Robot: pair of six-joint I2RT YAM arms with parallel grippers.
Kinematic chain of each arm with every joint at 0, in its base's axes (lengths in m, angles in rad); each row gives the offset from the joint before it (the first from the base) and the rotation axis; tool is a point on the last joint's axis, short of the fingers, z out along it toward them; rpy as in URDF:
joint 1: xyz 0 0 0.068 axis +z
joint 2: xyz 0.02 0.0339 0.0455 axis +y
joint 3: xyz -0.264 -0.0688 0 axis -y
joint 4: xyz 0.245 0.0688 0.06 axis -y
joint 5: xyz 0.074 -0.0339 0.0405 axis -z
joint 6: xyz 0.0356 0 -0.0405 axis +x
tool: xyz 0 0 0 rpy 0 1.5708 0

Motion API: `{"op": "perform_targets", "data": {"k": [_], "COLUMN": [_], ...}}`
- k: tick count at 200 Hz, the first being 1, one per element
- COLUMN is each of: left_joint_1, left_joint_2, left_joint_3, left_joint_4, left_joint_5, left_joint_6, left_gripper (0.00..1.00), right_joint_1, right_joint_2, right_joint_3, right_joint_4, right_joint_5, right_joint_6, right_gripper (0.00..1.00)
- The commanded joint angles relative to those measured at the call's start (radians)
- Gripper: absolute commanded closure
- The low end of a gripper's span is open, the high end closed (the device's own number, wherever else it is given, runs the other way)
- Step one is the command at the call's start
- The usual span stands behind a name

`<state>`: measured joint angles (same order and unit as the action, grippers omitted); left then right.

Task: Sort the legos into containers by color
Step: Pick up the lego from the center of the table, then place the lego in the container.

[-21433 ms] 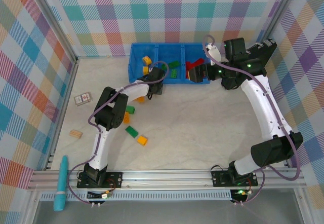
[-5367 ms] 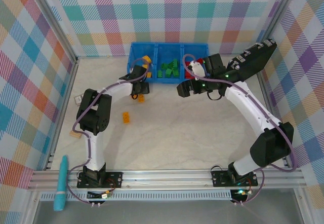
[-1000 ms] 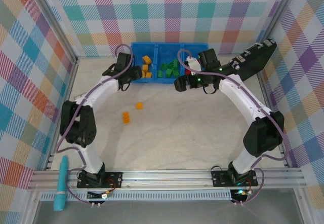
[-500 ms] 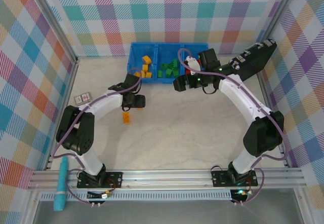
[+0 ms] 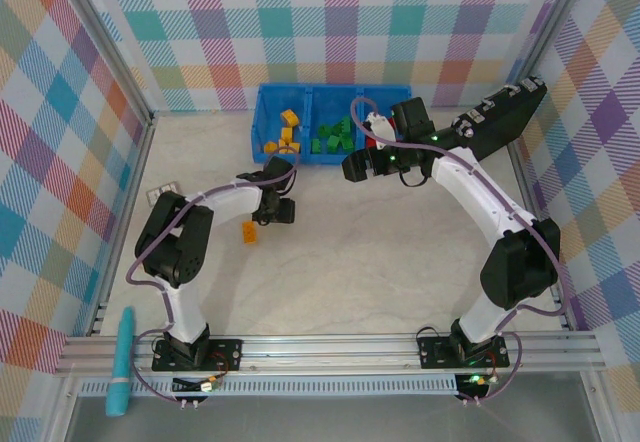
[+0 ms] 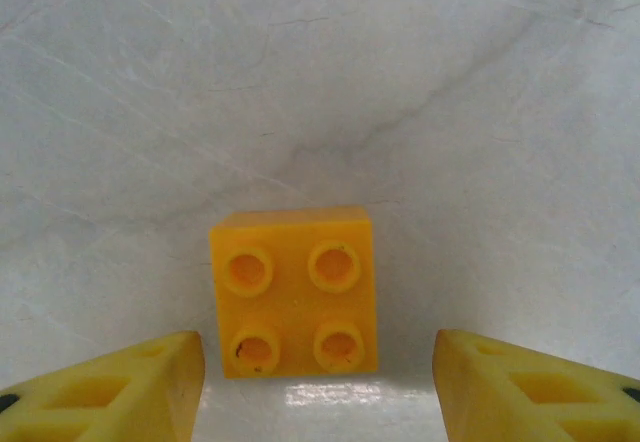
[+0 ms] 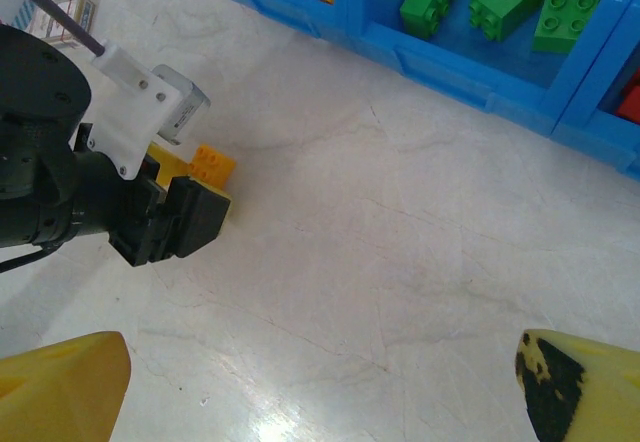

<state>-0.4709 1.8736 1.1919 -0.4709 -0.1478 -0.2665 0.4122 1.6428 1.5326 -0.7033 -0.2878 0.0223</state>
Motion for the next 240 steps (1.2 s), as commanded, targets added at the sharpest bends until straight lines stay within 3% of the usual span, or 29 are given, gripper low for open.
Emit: {"op": "perform_targets", "data": {"k": [1,59,119,202,240], "left_joint_1": [-0.01,-0.011,-0.003,0.079,0.111], "left_joint_2": [0.014,0.076,0.085,0.198,0.274], "left_joint_3": [0.045,0.077,0.107,0.515,0.61], "left_joint_4": [-0.013,0.005,0.017,0.06,0.164], "left_joint_5": [-0.041,-0.05,-0.07,-0.079,-0.093], "left_joint_6": [-0.02,-0.023,-0.029,0.045,0.019], "left_gripper": [0.39,0.47,0.72,0.74,0.74], "right_joint_1": [0.004,0.004,0.004,0.002,0.002], "right_joint_2": [-0.002,0.002,0.0,-0.015,-0.015], "right_joint_3": [0.0,0.014,0.02,0.022,0.016], "right_joint_4": [0.006,-0.008,-0.016,-0.039,-0.029], "right_joint_5": [-0.005,0.011,0.033,0.059,0.068], "right_joint_6": [0.005,-0.002,-0.007,-0.022,-0.021], "right_gripper": [0.01,0.01,0.01,0.01,0.01]}}
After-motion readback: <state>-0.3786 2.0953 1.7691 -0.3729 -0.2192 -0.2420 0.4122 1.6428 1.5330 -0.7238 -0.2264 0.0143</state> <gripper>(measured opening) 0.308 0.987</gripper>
